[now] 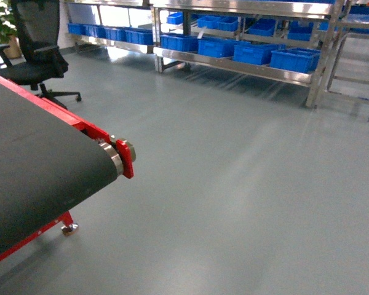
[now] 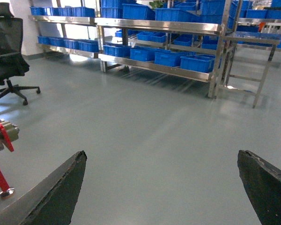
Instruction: Pick blue part to blue bin on bottom shelf
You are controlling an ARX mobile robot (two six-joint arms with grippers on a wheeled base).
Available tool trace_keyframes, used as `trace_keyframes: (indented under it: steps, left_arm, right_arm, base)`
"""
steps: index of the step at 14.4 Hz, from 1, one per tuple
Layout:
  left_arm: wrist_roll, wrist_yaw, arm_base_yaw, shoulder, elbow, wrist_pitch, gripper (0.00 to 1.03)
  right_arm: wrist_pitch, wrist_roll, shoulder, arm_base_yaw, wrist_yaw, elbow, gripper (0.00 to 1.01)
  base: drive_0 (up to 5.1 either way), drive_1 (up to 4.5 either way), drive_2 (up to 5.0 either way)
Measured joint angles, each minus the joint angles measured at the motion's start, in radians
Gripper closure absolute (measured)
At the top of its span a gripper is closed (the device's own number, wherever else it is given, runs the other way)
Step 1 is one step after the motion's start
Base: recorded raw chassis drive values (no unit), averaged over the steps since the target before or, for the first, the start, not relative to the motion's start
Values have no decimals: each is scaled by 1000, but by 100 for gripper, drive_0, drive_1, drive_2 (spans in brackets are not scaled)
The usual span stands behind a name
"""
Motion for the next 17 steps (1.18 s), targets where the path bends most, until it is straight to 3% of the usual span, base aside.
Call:
trace_keyframes:
  steps: [17]
  left_arm:
    - [0, -1, 0, 0, 0, 0, 59]
  right_arm:
    - [0, 0, 0, 0, 0, 0, 3]
  base:
    - [-156, -156, -156]
